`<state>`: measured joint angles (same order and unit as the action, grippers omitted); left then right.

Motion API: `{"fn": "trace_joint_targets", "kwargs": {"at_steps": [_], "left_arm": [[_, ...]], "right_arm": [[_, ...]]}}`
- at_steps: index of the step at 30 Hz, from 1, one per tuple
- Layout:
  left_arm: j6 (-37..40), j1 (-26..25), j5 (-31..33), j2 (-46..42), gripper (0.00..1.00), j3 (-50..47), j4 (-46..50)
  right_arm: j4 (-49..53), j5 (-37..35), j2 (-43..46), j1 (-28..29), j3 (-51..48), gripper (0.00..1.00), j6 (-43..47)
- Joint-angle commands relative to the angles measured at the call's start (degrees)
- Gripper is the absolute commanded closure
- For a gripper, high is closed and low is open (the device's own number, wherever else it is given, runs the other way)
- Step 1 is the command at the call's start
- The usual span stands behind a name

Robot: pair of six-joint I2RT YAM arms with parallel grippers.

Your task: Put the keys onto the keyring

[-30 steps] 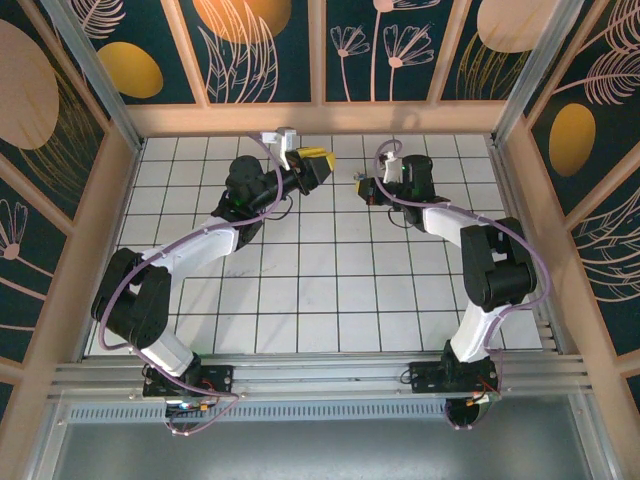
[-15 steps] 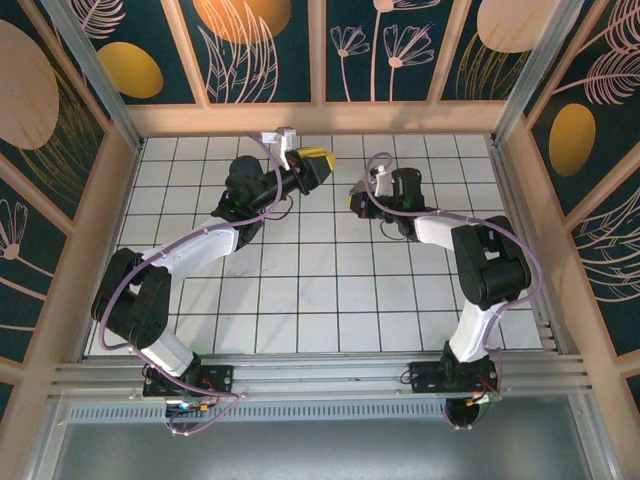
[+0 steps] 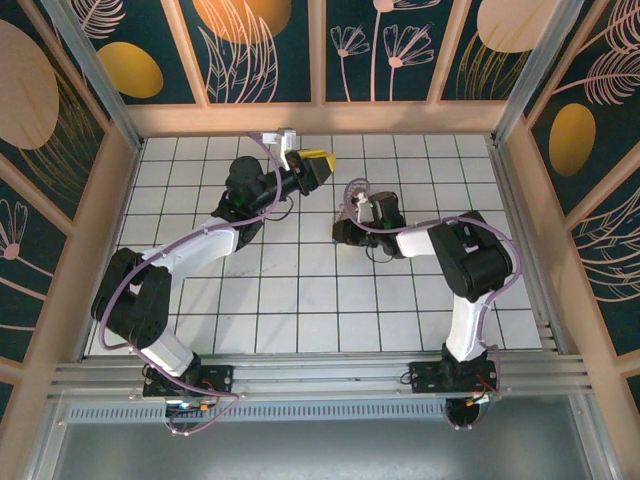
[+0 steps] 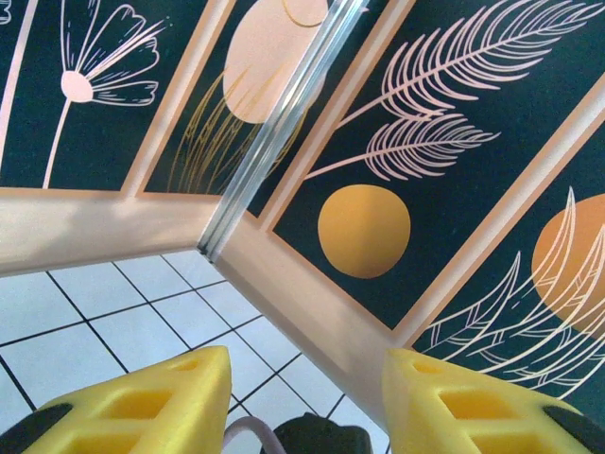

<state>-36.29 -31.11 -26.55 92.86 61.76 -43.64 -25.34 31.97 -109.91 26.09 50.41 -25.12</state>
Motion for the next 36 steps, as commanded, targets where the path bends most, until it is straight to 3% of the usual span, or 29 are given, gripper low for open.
{"fn": "trace_joint_targets", "kwargs": {"at_steps": [1, 8, 12, 16, 17, 22, 24, 30, 36], "left_arm": [[-0.98, 0.26, -1.18, -0.68, 0.54, -0.49, -3.28], [-1.52, 0.23, -1.53, -1.32, 0.51, -0.93, -3.91], [-1.67, 0.18, -1.43, -2.21, 0.44, -1.70, -4.18], [-1.16, 0.18, -0.69, -3.96, 0.31, -2.90, -3.66], [-0.81, 0.18, -0.35, -4.66, 0.04, -3.30, -3.39], [1.69, 0.22, 3.05, -8.92, 0.01, -5.60, -0.09], [2.98, 0.18, 5.58, -11.30, 0.01, -7.46, 1.18], [10.00, 0.18, 21.55, -19.27, 0.01, -14.11, 7.04], [22.56, 0.26, 43.74, -32.08, 0.01, -34.39, -9.44]], "right_arm": [[-3.91, 1.88, 0.25, 1.89, -0.90, 0.66, -1.48], [-1.44, 2.09, 9.22, 2.95, -3.10, 0.54, -0.18], [0.76, 1.46, 15.59, 1.58, -4.91, 0.51, 0.77], [3.93, -0.19, 23.04, -1.16, -6.19, 0.46, 1.85], [4.87, -0.79, 25.18, -1.99, -6.38, 0.44, 2.19], [9.34, -4.50, 34.43, -6.97, -6.71, 0.32, 3.41], [10.02, -6.04, 37.75, -8.90, -7.19, 0.20, 3.50], [13.49, -21.46, 44.77, -12.46, -7.24, 0.10, 4.07], [13.07, -28.49, 44.39, -18.18, -7.13, 0.05, 2.91]]}}
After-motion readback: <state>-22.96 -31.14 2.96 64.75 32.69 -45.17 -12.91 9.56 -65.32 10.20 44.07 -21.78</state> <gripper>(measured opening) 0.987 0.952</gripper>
